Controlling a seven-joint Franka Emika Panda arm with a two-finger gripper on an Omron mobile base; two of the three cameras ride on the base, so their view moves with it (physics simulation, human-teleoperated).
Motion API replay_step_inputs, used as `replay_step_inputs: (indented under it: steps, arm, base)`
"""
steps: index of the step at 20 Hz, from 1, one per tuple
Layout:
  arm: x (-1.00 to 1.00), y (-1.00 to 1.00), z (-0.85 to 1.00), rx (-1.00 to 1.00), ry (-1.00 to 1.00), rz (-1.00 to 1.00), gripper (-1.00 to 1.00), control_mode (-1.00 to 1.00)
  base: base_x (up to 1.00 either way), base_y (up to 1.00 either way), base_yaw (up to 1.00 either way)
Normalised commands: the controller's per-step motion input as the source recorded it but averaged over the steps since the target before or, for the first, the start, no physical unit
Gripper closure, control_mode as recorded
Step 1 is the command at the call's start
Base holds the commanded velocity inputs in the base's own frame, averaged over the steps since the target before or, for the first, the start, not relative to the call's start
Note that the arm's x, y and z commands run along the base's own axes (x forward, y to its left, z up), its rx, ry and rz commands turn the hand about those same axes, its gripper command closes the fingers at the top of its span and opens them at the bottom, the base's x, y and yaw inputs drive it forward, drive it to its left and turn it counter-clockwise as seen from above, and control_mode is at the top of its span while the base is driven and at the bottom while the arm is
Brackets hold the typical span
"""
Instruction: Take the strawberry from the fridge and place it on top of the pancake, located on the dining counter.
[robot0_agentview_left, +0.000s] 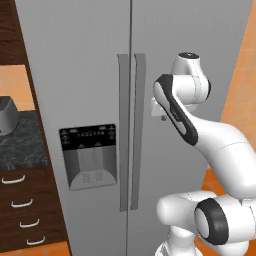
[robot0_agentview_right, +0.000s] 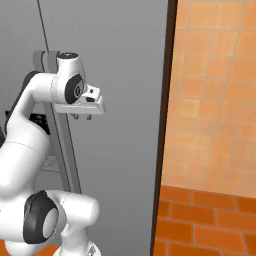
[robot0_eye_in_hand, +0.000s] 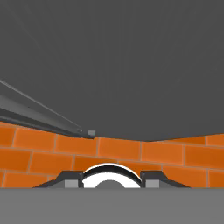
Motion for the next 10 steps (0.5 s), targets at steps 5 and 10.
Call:
replay_step_inputs:
  steps: [5,10]
  arm:
    - [0.0,0.0,0.0,0.0,0.0,0.0,-1.0,1.0]
    - [0.0,0.0,0.0,0.0,0.0,0.0,-1.0,1.0]
  base:
    - [-0.02,0.0,0.0]
    - [-0.48,0.01,0.0]
